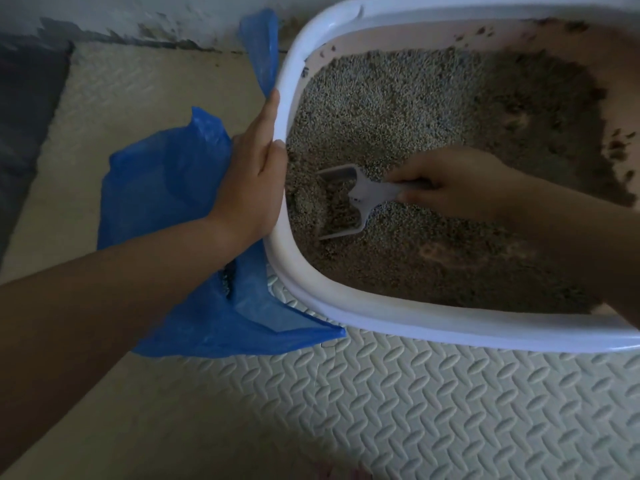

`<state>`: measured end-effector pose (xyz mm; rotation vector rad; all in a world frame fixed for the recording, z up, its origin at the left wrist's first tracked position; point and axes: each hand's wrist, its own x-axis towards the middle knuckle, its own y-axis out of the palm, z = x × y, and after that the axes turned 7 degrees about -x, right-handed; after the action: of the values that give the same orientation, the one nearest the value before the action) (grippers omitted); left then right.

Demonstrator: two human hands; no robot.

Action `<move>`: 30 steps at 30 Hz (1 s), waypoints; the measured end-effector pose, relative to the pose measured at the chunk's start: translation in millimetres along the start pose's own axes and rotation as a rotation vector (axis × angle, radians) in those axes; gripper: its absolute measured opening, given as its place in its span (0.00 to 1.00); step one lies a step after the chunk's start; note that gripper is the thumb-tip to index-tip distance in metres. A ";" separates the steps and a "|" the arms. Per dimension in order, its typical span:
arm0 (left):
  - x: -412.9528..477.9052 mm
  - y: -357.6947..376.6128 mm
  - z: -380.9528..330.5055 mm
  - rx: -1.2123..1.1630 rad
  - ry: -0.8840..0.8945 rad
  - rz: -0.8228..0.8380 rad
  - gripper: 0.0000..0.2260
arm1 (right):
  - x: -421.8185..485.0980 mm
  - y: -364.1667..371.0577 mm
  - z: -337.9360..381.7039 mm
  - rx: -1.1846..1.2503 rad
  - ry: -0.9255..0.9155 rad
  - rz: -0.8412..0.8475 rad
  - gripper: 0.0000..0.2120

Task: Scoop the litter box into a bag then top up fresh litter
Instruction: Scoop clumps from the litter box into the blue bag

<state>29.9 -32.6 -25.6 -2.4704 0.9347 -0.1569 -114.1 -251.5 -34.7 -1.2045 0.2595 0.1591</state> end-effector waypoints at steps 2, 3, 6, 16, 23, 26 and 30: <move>-0.6 -0.2 0.1 0.012 -0.002 -0.003 0.24 | -5.1 9.4 -1.4 0.080 0.008 -0.002 0.15; -1.0 -0.1 -0.1 0.022 -0.002 -0.006 0.24 | -7.8 12.0 -1.6 0.129 0.017 0.011 0.15; -0.6 0.1 -2.4 0.052 0.000 -0.007 0.24 | -17.2 17.6 -2.4 0.223 0.041 0.044 0.16; -1.5 -1.3 -7.9 0.138 0.004 -0.023 0.23 | -95.7 1.5 -1.9 0.429 0.234 -0.204 0.15; -3.1 -2.2 -11.0 0.188 -0.011 -0.009 0.23 | -118.9 -3.2 1.6 0.290 0.275 -0.204 0.14; -3.8 -2.1 -11.9 0.199 -0.015 -0.006 0.23 | -124.3 -3.1 7.0 0.319 0.291 -0.242 0.15; -4.3 -3.5 -11.5 0.209 -0.019 -0.006 0.23 | -129.3 -2.6 13.1 0.283 0.320 -0.351 0.16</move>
<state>25.6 -32.2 -13.5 -2.2789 0.8574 -0.2218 -236.0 -238.0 8.4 -0.9714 0.3325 -0.3689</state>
